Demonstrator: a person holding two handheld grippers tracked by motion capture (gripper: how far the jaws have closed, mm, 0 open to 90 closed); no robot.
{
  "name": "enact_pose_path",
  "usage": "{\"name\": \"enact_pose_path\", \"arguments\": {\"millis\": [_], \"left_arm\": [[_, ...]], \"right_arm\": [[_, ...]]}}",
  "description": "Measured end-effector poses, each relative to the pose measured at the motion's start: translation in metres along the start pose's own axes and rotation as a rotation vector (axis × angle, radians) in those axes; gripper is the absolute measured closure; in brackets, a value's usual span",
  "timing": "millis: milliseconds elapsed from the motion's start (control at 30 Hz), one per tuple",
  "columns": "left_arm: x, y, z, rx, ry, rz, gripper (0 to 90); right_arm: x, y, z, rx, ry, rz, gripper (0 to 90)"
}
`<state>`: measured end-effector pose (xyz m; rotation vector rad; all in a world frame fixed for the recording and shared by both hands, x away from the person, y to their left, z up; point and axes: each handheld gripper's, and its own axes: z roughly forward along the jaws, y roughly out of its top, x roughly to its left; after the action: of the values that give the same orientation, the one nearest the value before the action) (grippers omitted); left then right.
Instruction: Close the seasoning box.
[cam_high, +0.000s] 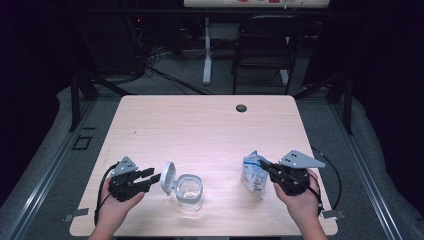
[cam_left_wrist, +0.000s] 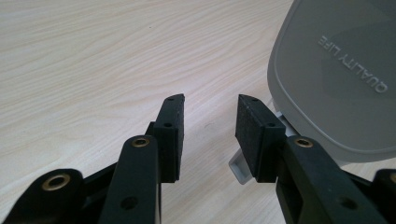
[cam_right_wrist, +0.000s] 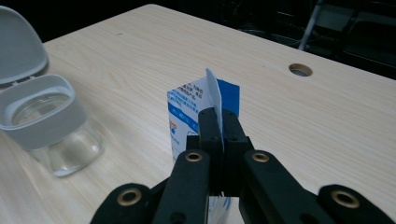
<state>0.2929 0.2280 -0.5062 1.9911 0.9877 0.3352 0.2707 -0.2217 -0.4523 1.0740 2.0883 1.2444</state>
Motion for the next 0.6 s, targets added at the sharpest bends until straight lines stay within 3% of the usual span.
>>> {"name": "enact_pose_path", "arguments": {"millis": [300, 400, 600], "left_arm": [[0.0, 0.001, -0.001, -0.007, 0.001, -0.004, 63.1], [0.0, 0.001, -0.002, -0.007, 0.001, -0.004, 63.1], [0.0, 0.001, -0.002, -0.006, 0.0, -0.001, 63.0]], "right_arm": [[0.023, 0.005, 0.006, -0.013, 0.093, -0.042, 90.0], [0.025, 0.001, 0.009, -0.009, 0.119, -0.044, 90.0], [0.025, -0.004, 0.005, -0.02, 0.126, -0.05, 90.0]]}}
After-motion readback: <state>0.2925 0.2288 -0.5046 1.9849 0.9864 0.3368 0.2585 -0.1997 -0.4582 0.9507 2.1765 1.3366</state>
